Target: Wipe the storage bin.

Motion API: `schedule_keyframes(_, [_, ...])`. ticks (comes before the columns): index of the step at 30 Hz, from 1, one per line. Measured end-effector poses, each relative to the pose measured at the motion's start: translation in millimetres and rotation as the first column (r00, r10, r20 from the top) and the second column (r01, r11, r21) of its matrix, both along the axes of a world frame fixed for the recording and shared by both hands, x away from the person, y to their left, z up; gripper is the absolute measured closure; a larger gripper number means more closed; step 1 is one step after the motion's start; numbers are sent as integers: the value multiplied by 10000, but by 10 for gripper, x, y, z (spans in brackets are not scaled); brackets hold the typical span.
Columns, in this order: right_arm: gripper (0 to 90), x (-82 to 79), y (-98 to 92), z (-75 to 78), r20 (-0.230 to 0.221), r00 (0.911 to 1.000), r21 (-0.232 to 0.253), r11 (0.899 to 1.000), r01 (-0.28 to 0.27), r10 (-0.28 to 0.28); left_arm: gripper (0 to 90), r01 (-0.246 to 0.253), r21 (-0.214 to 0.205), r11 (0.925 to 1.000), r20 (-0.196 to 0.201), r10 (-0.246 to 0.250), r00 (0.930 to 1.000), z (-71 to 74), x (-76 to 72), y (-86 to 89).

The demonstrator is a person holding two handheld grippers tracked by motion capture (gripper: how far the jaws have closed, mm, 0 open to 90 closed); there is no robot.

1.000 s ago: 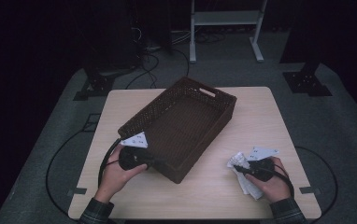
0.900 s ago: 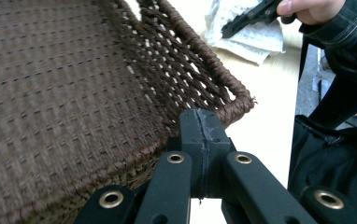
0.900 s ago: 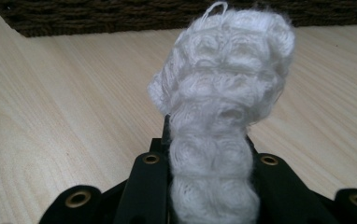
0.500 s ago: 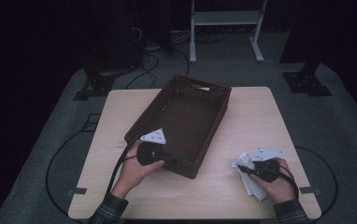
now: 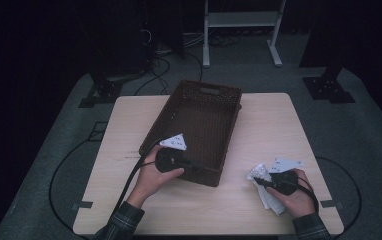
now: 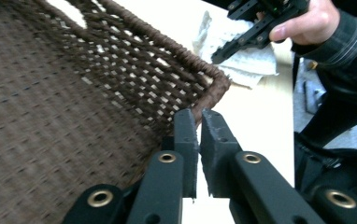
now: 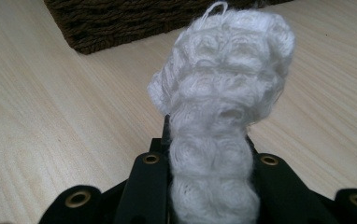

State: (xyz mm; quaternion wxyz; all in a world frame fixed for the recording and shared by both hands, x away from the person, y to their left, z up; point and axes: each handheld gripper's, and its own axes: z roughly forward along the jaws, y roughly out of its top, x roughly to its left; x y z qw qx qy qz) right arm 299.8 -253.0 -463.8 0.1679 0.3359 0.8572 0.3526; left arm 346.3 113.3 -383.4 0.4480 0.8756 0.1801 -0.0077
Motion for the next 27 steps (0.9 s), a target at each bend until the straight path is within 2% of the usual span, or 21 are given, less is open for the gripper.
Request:
schedule_keyframes(6, [747, 3, 4, -3, -18, 10000, -16, 10000, -1, 0, 726, -566, 170, 9983, 456, 558, 9974, 113, 24, 286])
schedule_keyframes(9, [747, 11, -4, -5, -9, 10000, 3, 10000, 19, -19, 678, -909, 105, 9958, 534, 902, 9945, 138, 47, 435])
schedule_keyframes(11, [747, 13, -2, -7, -18, 10000, -6, 10000, 37, -37, 652, -1196, 277, 9924, 661, 1176, 9909, 138, 74, 534])
schedule_keyframes(15, [747, 9, 4, -8, -21, 10000, -2, 10000, 34, -34, 610, -1540, 345, 9875, 552, 1520, 9868, 92, 122, 688])
schedule_keyframes(20, [747, 18, 7, -15, -26, 10000, -64, 10000, -25, 25, 572, -1594, 500, 9859, 470, 1571, 9865, 17, 171, 758])
schedule_keyframes(27, [747, 18, 12, -16, -43, 10000, -109, 9999, -20, 19, 530, -1229, 390, 9917, 375, 1215, 9919, -31, 202, 691])
